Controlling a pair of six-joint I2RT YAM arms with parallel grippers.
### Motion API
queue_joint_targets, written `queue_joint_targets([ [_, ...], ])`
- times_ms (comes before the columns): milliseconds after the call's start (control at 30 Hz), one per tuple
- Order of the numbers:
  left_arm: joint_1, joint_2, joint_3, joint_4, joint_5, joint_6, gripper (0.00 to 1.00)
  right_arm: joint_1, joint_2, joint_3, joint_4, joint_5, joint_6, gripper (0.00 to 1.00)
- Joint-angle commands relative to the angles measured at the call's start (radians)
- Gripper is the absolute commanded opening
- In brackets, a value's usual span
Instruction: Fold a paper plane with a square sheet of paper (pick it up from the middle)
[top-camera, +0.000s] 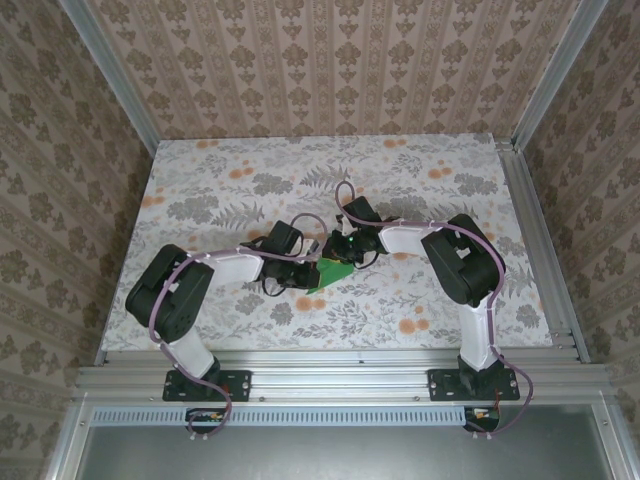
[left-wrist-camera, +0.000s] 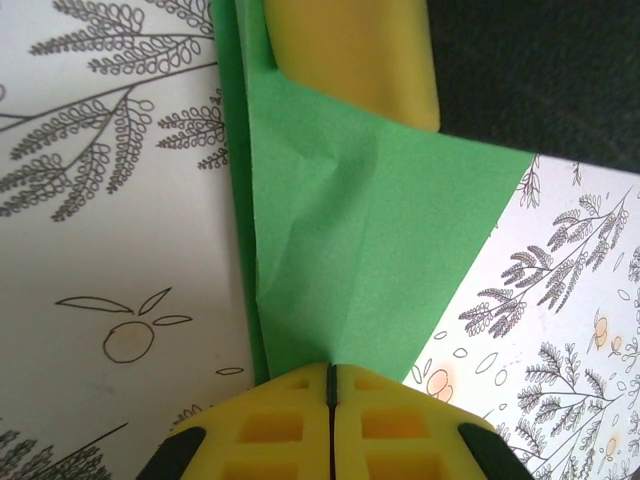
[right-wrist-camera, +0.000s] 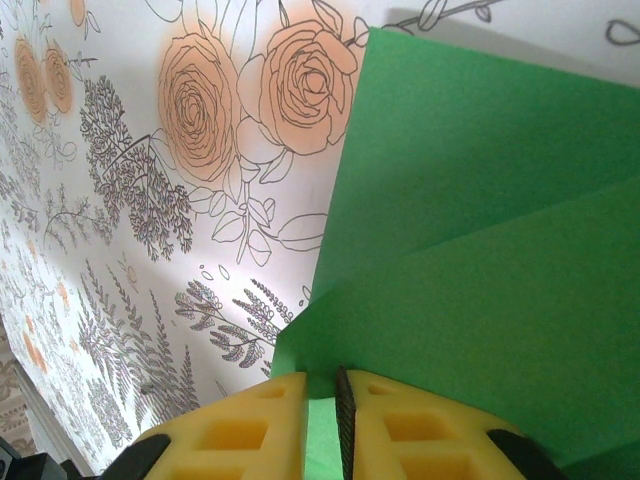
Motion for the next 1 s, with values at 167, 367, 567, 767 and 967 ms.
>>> queue_joint_targets([
  [167,0.023,-0.002,-0.054,-0.059,-0.036,0.025,0.07,-0.006,0.023,-0.009,-0.104,0.027,-0.042,0.2],
  [367,0.026,0.01,-0.085,-0.051,-0.035,0.034,0.07,-0.008,-0.009,-0.005,-0.07,0.009,-0.023,0.22],
  [567,0.031,0.027,-0.098,-0.041,-0.034,0.043,0.06,-0.006,-0.076,-0.012,-0.011,-0.025,0.02,0.24],
  [767,0.037,0.044,-0.099,-0.028,-0.02,0.05,0.06,0.031,-0.121,-0.051,0.059,-0.029,0.095,0.24],
  [967,0.039,0.05,-0.104,-0.015,-0.012,0.05,0.06,0.075,-0.118,-0.13,0.151,0.004,0.221,0.23],
])
